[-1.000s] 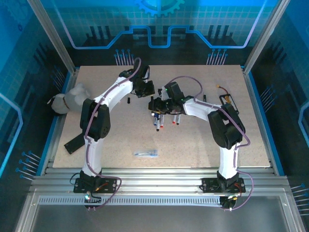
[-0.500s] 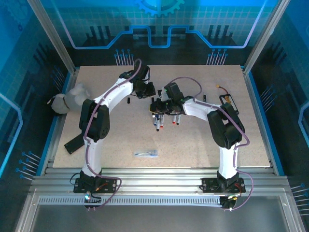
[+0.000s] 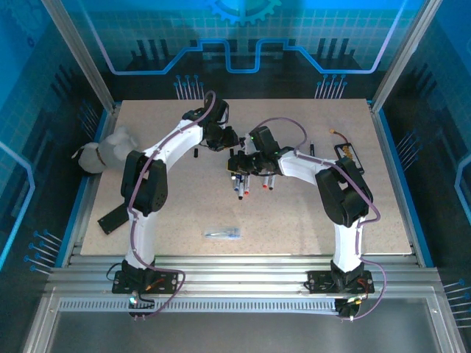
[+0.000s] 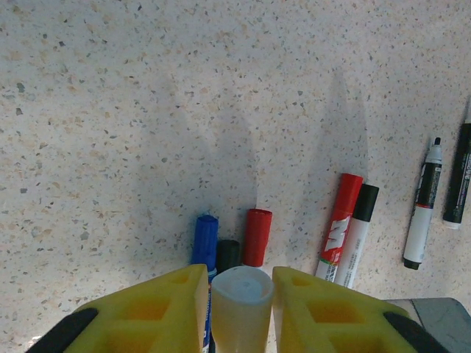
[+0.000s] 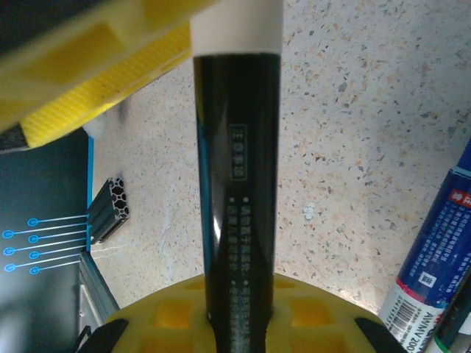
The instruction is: Open the pen caps
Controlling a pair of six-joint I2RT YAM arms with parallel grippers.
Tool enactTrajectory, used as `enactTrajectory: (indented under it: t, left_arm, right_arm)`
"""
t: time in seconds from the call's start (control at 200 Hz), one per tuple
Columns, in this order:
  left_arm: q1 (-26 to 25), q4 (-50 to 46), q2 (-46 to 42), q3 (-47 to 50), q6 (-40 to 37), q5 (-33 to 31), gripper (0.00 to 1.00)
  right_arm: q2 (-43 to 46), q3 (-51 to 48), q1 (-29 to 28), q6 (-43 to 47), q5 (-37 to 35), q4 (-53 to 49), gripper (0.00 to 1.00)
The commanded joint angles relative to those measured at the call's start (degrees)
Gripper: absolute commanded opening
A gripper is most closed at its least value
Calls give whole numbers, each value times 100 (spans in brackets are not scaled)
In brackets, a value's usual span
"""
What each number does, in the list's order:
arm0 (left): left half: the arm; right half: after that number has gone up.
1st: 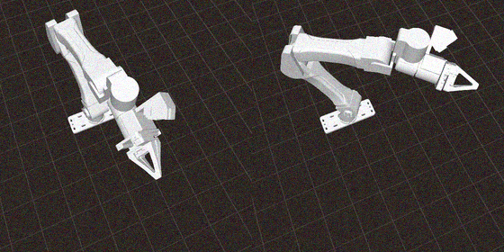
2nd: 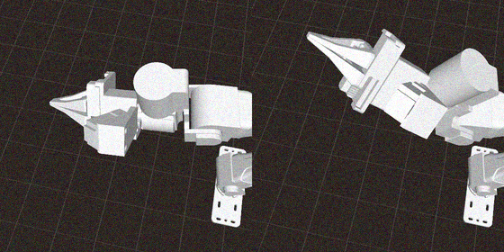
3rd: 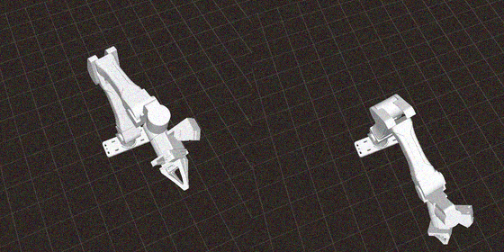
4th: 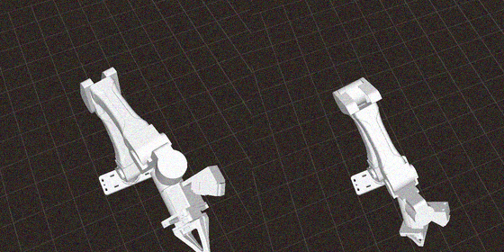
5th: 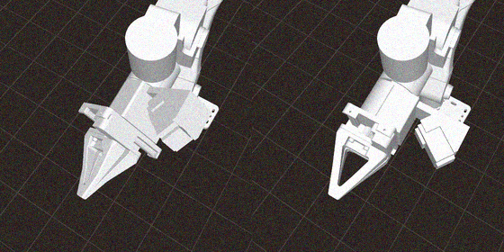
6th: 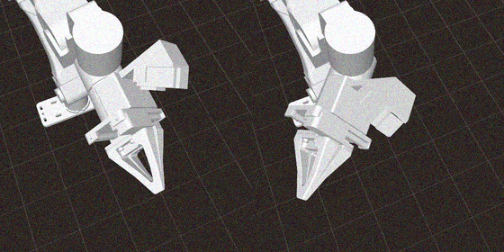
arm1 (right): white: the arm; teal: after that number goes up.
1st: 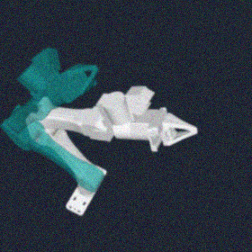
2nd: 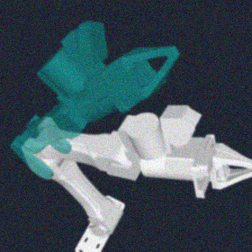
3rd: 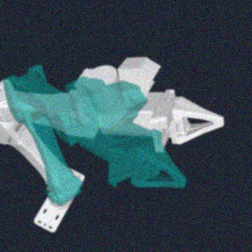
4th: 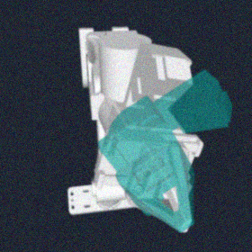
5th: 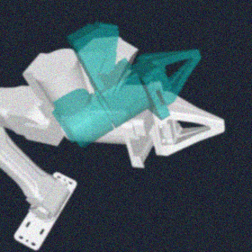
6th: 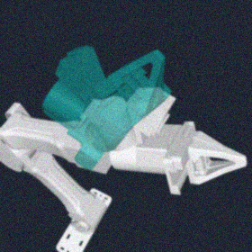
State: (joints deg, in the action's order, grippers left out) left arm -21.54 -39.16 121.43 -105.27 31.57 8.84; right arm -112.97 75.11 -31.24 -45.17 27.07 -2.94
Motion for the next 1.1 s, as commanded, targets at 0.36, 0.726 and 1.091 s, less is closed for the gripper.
enactTrajectory:
  t: [0.36,0.726,1.091]
  left_arm:
    - [-8,-119,261,-221,12,-34,0]
    - [571,-1336,1841,-3348,-157,-763,0]
    - [572,-1044,1210,-2228,-361,-942,0]
  right_arm:
    - [143,138,-128,115,157,37,0]
    - [1852,-2743,-1249,-408,651,131,0]
    - [2449,-2504,-807,163,-250,-1023,0]
